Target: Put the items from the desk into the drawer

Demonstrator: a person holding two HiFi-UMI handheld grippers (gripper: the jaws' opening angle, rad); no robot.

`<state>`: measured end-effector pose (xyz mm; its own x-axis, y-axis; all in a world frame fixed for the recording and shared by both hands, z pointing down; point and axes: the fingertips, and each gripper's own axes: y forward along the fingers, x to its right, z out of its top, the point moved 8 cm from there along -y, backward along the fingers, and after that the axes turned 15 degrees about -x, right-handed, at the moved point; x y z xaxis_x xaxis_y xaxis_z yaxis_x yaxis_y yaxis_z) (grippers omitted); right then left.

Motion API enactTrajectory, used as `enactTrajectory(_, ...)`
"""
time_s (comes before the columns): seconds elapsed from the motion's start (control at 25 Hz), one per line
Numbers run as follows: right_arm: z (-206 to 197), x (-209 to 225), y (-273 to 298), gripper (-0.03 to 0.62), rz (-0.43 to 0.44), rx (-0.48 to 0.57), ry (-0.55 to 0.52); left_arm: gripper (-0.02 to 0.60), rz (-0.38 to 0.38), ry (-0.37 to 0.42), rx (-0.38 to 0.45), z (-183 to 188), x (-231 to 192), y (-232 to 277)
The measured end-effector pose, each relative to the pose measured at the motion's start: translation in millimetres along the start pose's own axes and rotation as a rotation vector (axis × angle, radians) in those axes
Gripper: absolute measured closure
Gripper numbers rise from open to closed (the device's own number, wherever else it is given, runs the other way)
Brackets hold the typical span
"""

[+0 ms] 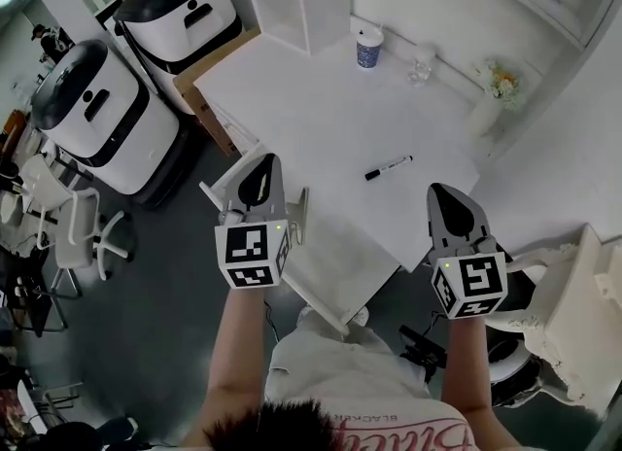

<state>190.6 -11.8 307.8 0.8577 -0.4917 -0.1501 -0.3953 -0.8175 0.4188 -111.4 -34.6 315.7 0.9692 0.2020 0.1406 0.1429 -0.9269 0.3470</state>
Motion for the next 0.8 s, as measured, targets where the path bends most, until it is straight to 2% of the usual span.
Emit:
enactTrajectory(0.32,13,-2,-18,0.586,-0.003,0.065,-0.025,0.572,0.046,0.021,0.111,26,1,-41)
enactTrajectory(0.6,34,-9,-43,0.586,-0.058,0.126,-0.044,0.572,0.032,0.036,0.203,49,-2,-62)
enactTrajectory(0.8,48,-21,-65,0.586,-0.118,0.151,-0.056,0.572,-0.012,0.039,0.234,58,-9,-72)
